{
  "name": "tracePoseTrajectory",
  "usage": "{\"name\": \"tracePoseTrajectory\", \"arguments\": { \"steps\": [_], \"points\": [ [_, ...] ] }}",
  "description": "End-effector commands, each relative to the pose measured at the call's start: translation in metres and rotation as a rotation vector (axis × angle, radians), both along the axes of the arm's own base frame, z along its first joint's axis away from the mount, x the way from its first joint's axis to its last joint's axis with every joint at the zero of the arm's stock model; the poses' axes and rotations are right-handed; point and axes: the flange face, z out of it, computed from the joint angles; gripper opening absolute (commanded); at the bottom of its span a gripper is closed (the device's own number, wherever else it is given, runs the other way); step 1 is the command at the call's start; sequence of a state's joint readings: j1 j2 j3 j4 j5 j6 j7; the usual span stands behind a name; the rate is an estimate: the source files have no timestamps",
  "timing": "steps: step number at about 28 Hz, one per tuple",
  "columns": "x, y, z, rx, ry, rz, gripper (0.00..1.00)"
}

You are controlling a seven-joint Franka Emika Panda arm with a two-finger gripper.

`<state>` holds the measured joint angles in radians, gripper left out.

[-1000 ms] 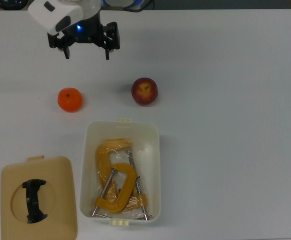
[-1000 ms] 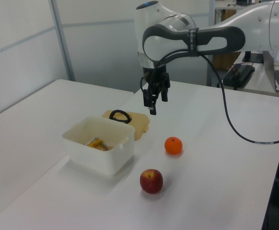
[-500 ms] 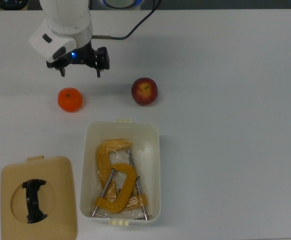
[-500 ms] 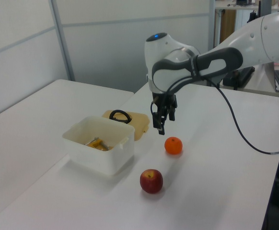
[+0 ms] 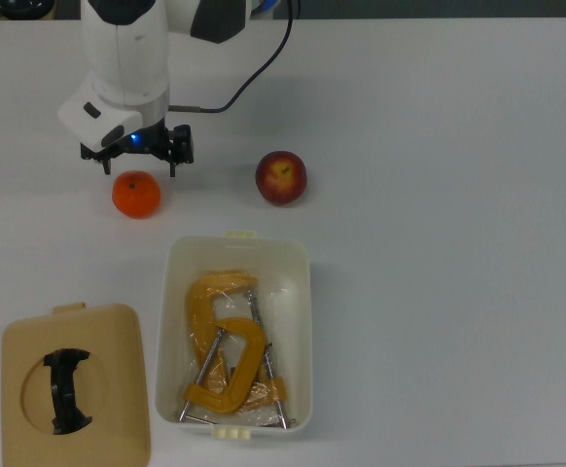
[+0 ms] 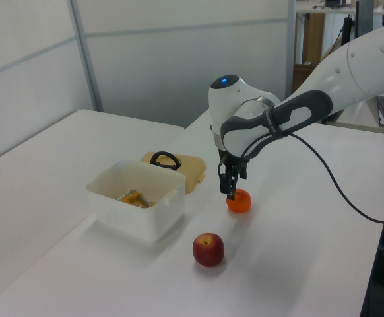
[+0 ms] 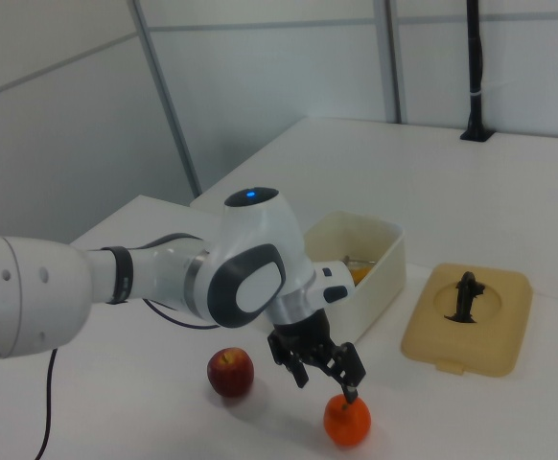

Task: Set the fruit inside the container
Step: 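Close the gripper on the orange tangerine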

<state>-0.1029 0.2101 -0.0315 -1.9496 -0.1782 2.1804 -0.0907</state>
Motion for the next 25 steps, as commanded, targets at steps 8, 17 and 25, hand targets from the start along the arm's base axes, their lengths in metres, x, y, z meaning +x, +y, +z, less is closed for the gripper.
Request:
{"name": "tracePoseTrajectory", "arguments": {
  "steps": [8, 17, 25],
  "points": [
    [0.005, -0.013, -0.043, -0.072, -0.023, -0.029, 1.0],
    [0.006, -0.004, -0.069, -0.115, -0.011, -0.032, 0.82],
    [0.008, -0.01, -0.037, -0.105, -0.057, -0.062, 0.0]
  ]
}}
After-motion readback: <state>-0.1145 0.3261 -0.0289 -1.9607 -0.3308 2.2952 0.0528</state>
